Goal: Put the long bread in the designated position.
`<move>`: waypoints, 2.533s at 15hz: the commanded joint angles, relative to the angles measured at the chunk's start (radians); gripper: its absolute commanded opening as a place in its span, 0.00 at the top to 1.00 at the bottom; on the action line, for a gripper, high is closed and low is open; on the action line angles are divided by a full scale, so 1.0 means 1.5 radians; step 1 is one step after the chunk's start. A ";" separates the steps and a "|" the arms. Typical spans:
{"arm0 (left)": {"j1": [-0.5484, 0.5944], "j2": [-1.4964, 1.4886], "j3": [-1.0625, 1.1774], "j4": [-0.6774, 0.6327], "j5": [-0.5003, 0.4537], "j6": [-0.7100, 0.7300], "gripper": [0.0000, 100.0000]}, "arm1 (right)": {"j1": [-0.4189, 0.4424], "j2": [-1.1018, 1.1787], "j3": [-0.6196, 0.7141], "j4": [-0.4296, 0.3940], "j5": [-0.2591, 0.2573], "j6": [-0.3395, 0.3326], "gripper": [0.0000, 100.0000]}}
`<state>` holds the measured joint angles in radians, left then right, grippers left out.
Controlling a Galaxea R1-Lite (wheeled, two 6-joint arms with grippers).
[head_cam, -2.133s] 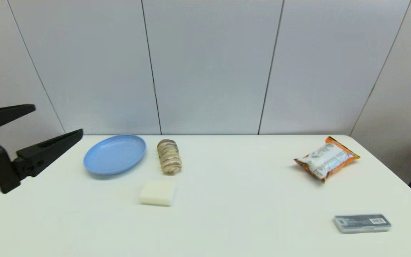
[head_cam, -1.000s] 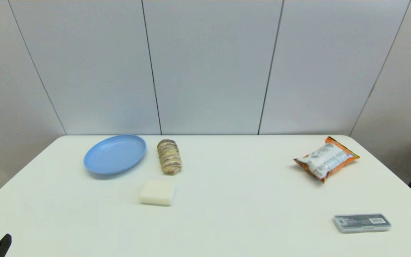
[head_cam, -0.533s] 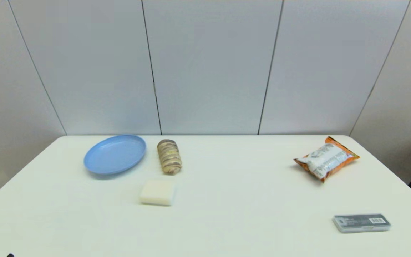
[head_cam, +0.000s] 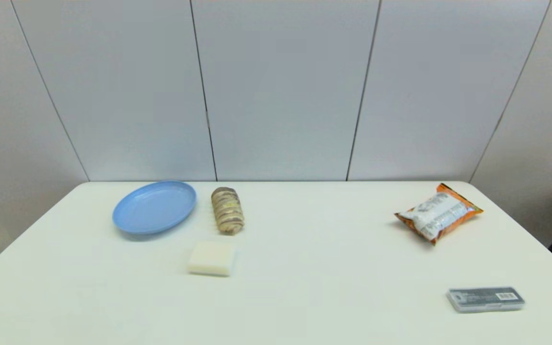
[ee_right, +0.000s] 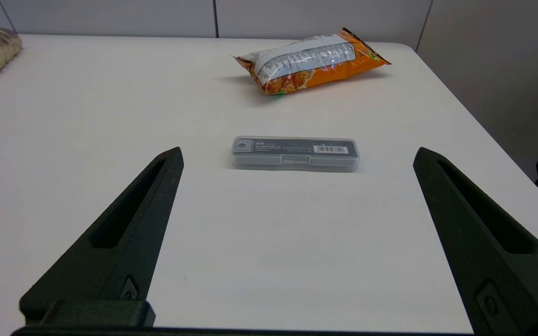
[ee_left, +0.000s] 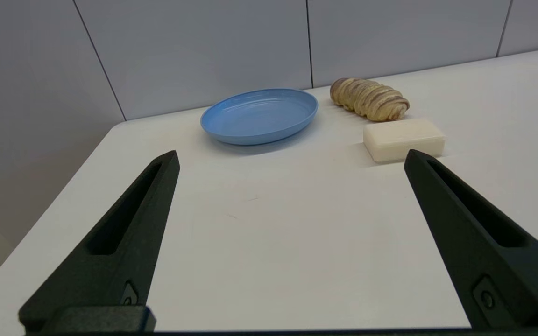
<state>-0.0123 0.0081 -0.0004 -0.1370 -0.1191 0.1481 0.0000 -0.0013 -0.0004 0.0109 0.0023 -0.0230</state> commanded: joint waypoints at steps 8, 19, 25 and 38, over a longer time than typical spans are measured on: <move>0.000 -0.006 0.001 0.092 0.031 -0.004 0.00 | 0.000 0.001 -0.001 0.000 0.000 0.000 0.00; 0.000 -0.006 0.001 0.092 0.059 -0.036 0.00 | 0.000 0.001 0.000 0.000 0.000 0.000 0.00; 0.000 -0.006 0.001 0.092 0.058 -0.050 0.00 | 0.000 0.001 0.000 0.000 0.000 0.000 0.00; 0.000 -0.006 0.001 0.092 0.058 -0.051 0.00 | 0.000 0.001 -0.001 0.000 0.000 0.000 0.00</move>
<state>-0.0123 -0.0017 0.0000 0.0019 -0.0317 0.0726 0.0000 -0.0013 -0.0009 0.0109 0.0028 -0.0221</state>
